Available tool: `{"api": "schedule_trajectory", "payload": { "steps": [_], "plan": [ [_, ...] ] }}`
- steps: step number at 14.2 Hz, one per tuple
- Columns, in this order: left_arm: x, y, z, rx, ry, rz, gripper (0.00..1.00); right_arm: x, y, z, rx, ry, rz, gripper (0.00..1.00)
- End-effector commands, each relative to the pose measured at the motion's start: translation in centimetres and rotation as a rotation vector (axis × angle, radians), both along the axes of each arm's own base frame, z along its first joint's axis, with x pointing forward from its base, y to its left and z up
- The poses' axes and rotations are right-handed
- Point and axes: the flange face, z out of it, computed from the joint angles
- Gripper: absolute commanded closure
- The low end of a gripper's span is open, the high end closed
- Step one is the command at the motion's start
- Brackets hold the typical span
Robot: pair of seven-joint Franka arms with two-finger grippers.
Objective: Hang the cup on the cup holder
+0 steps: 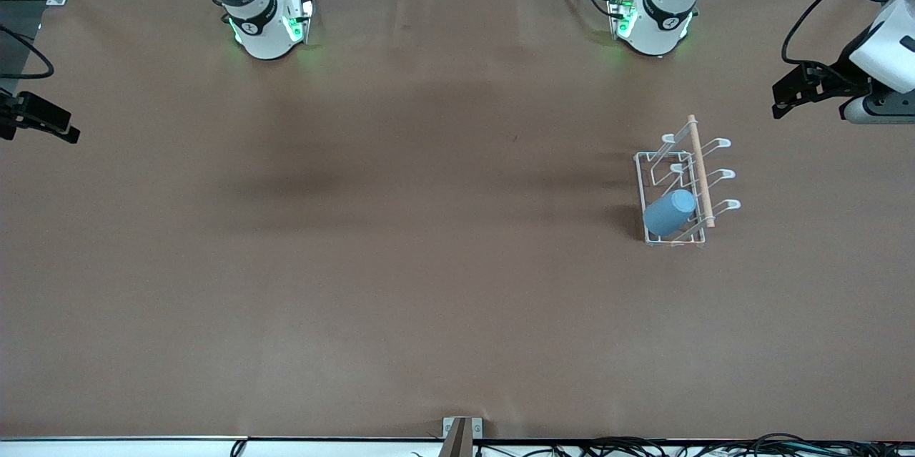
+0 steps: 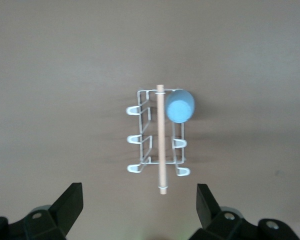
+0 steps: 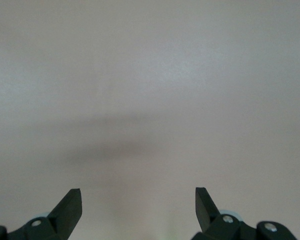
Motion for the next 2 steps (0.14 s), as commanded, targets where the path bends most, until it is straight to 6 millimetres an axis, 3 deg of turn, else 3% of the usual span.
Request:
{"api": "schedule_trajectory", "payload": {
  "steps": [1, 2],
  "plan": [
    [0.21, -0.71, 0.59, 0.031, 0.004, -0.021, 0.00, -0.77, 0.12, 0.21, 0.002, -0.003, -0.003, 0.00],
    [0.21, -0.79, 0.59, 0.031, 0.004, -0.023, 0.00, -0.77, 0.12, 0.21, 0.002, -0.003, -0.003, 0.00]
  ]
}}
